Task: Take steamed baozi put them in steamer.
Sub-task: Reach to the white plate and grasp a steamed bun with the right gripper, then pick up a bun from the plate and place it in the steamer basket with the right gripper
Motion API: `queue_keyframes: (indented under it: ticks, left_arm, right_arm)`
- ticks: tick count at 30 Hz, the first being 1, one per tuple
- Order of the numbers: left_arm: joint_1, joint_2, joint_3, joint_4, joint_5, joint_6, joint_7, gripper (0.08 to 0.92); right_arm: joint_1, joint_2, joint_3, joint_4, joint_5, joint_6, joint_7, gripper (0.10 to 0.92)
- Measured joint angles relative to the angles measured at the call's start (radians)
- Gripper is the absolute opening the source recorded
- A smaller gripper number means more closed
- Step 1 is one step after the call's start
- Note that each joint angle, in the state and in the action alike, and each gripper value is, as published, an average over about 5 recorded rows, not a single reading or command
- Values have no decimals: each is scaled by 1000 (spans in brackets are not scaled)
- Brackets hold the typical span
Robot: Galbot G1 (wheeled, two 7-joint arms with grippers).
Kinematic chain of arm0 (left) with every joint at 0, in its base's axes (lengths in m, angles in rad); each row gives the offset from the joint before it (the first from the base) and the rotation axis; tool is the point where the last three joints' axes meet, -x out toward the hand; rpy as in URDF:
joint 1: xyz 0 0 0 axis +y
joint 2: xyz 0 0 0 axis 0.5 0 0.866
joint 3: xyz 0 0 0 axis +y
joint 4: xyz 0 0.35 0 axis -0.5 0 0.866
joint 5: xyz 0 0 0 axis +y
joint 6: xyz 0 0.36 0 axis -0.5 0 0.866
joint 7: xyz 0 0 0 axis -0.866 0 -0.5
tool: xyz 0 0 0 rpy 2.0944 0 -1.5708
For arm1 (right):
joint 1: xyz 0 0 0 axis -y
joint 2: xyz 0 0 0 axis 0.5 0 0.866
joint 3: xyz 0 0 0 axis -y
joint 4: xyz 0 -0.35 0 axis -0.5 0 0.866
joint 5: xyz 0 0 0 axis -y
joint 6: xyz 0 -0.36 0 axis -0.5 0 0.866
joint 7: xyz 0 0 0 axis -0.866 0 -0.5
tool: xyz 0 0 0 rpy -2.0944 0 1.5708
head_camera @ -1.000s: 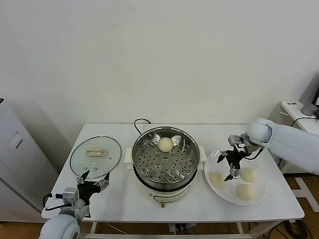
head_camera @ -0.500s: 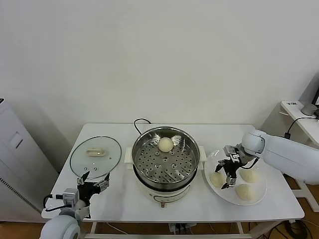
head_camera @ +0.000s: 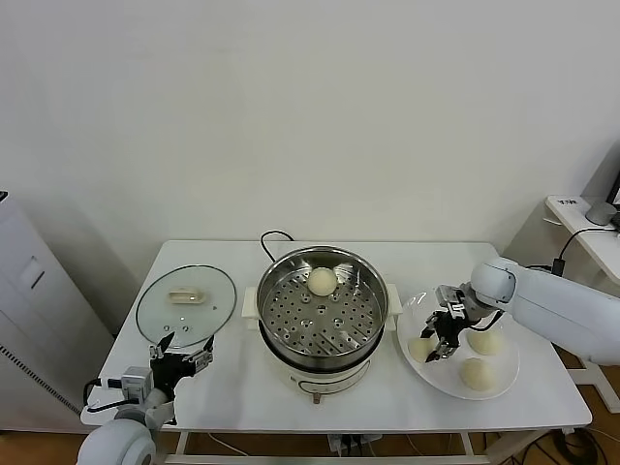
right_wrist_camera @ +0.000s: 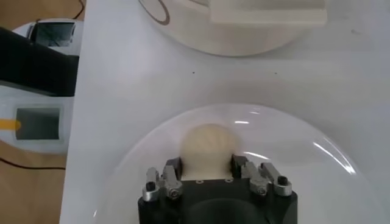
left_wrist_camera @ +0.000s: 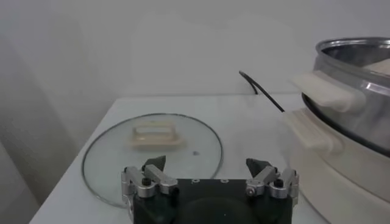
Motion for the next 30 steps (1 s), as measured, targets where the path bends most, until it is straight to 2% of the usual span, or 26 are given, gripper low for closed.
queue_keyframes:
  ticks: [7,19,30]
  left_arm:
    - [1,-4,3,-4,1,3,-2,823]
    - [1,-5,12,-17,4,8,-6,823]
    - [1,3,21,-22,4,8,-6,823]
  right_arm:
    - [128,-33,-74,52,48,-4,-21,476]
    - [543,-57,-304,215,193,-31,-55,480]
    - [757,0,-381,368,376,-130,11,484]
